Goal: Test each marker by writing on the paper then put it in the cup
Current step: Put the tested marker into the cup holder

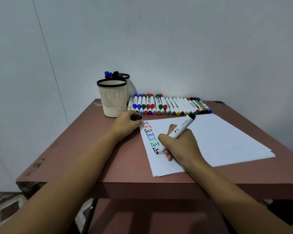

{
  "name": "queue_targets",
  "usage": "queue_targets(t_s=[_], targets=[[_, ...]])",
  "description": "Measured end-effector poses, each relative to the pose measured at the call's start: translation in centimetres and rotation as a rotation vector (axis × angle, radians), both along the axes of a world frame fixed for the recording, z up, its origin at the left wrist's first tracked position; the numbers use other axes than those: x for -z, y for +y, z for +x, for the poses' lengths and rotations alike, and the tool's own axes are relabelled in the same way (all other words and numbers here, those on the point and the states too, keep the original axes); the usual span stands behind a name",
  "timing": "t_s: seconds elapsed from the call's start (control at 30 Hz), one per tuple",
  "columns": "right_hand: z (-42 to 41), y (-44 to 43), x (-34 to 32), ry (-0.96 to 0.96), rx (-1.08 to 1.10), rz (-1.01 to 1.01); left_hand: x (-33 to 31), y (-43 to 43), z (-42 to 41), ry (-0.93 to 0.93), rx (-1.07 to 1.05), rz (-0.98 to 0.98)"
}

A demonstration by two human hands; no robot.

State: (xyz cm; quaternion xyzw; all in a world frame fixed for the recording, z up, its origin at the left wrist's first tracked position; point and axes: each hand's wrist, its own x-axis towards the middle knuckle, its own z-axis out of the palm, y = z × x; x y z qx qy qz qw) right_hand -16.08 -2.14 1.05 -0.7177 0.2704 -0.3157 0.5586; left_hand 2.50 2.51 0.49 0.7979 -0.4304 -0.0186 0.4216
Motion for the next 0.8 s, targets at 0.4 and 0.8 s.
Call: queue_targets(t_s=[0.4, 0.8], targets=[[0.28, -0.16, 0.36, 0.025, 0.033, -0.073, -0.11, 0.17, -0.22, -0.035, 0.011, 0.013], [0.28, -0.18, 0.46, 0.043, -0.001, -0.086, 0.13, 0.03, 0.00, -0.027, 0.013, 0.029]])
